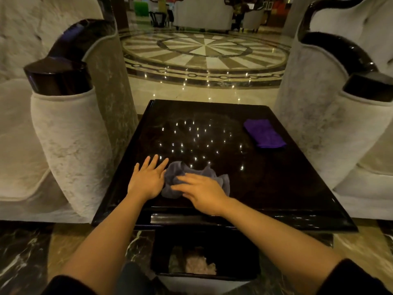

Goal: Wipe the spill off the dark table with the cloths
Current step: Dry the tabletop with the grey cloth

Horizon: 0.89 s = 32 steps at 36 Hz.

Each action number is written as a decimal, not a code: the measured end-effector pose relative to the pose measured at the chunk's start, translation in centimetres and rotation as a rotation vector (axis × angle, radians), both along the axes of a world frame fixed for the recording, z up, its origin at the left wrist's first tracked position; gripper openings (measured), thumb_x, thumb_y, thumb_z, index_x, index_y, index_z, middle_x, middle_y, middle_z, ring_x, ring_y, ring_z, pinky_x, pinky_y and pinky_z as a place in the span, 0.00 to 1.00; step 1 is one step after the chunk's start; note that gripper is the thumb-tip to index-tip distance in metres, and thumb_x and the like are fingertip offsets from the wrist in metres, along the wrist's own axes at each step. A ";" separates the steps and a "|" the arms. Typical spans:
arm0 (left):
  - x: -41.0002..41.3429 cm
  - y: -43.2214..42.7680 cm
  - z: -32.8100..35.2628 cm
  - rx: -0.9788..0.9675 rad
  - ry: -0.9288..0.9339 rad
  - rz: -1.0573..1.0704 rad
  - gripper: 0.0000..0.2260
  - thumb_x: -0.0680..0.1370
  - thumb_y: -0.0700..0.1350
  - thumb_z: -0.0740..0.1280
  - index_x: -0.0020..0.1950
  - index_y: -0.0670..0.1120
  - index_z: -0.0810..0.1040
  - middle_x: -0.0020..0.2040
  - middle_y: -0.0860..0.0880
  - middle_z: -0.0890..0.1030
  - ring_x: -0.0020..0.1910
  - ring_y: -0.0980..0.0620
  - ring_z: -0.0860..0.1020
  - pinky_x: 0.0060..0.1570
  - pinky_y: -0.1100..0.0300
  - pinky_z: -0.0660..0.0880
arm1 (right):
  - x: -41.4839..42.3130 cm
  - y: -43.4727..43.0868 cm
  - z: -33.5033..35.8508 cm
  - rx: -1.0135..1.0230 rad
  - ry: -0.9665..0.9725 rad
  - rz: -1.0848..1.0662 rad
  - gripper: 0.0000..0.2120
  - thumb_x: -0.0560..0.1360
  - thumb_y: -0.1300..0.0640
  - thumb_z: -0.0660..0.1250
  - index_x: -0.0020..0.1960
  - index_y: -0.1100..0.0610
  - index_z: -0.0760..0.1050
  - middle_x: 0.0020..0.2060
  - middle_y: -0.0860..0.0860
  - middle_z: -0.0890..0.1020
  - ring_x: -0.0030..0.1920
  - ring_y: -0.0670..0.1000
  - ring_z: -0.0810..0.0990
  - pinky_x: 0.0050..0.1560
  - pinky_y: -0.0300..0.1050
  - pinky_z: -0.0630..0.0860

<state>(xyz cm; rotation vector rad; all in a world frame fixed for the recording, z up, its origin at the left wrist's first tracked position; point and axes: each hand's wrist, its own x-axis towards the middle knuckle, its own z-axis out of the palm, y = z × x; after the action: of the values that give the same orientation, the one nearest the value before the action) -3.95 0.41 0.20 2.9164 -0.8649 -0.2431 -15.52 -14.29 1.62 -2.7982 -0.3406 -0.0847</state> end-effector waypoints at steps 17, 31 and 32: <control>-0.2 -0.1 0.6 -0.032 0.035 0.026 0.22 0.81 0.53 0.44 0.75 0.55 0.47 0.78 0.47 0.46 0.76 0.47 0.44 0.73 0.46 0.45 | -8.0 0.5 3.1 0.098 -0.054 0.110 0.18 0.70 0.68 0.60 0.58 0.57 0.76 0.64 0.54 0.75 0.64 0.56 0.73 0.57 0.53 0.72; -0.1 0.0 0.5 -0.017 0.029 0.021 0.22 0.81 0.54 0.43 0.75 0.55 0.46 0.78 0.47 0.46 0.76 0.47 0.44 0.74 0.46 0.45 | -5.2 -13.4 4.8 -0.095 -0.038 -0.732 0.20 0.79 0.58 0.54 0.70 0.54 0.61 0.74 0.58 0.58 0.70 0.61 0.63 0.66 0.53 0.65; -0.1 0.0 0.5 -0.018 0.029 0.021 0.22 0.81 0.54 0.43 0.75 0.55 0.46 0.78 0.47 0.46 0.76 0.47 0.44 0.74 0.46 0.45 | -5.1 -14.2 4.1 -0.092 0.039 -0.780 0.21 0.79 0.55 0.52 0.71 0.55 0.57 0.74 0.60 0.55 0.71 0.62 0.59 0.69 0.54 0.61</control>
<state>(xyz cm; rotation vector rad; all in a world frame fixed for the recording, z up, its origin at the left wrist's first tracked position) -4.07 0.40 0.65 2.8968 -0.8273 -0.2733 -20.59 -28.46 5.74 -2.8400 0.7815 -0.1905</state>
